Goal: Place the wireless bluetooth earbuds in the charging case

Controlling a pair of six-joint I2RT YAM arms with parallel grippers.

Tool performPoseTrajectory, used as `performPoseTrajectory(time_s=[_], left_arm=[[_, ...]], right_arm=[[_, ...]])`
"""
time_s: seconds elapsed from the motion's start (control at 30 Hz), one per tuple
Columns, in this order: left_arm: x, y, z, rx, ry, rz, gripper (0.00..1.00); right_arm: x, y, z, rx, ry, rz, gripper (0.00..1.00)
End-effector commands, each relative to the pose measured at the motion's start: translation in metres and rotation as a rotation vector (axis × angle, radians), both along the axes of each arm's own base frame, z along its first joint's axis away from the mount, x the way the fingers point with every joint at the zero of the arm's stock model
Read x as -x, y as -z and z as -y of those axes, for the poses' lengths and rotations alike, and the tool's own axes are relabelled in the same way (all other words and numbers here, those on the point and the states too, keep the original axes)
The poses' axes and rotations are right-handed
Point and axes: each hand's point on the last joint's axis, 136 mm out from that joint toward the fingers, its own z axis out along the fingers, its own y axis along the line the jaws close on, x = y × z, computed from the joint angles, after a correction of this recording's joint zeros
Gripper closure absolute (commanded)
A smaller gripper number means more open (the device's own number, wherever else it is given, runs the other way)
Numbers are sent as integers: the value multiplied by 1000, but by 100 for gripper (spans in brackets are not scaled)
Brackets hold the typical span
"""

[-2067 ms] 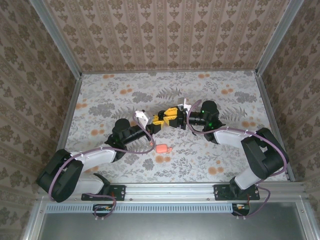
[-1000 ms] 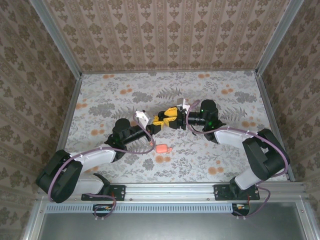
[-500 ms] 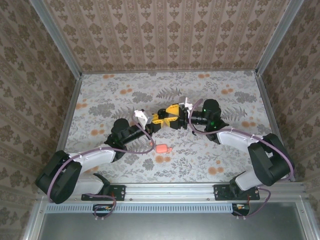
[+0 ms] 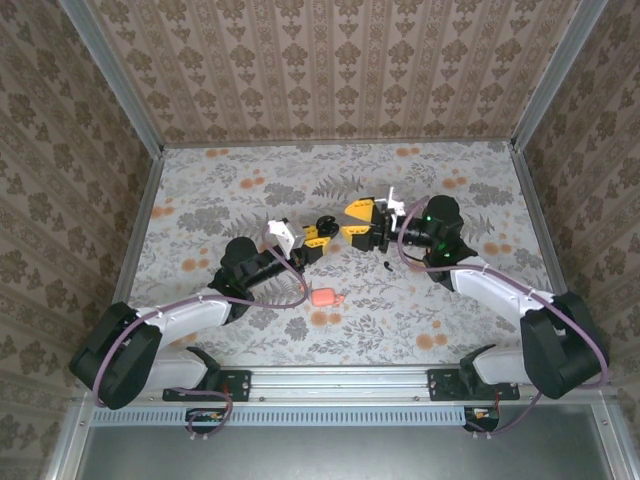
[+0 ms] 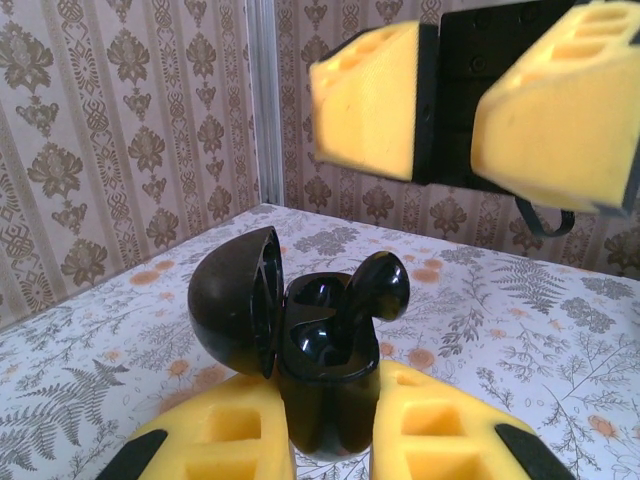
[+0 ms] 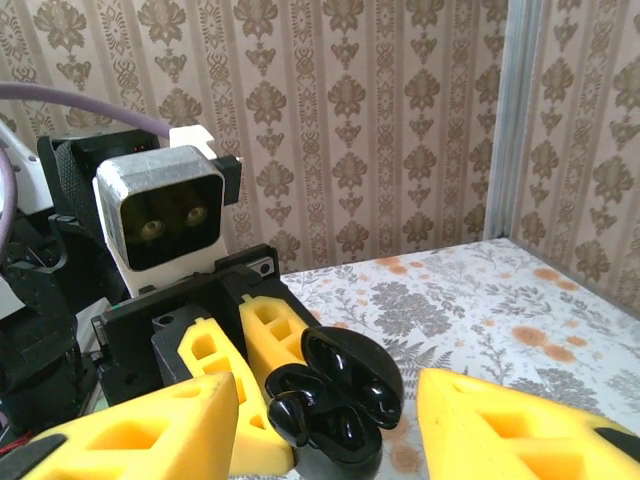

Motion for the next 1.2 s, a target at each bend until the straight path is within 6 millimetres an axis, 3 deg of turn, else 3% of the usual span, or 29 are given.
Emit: performPoseTrajectory(time_s=[0.0,0.2,1.17], left_arm=[[6,-33,3,55,30,94,92],[6,-35,4,55,33,98,92],[7,-35,3,55,32,96,92]], right_arm=[[4,12,4,83,3,-8,54],[17,25,-3,186,-67,25,64],[15,15,-26,161,-118,68,79]])
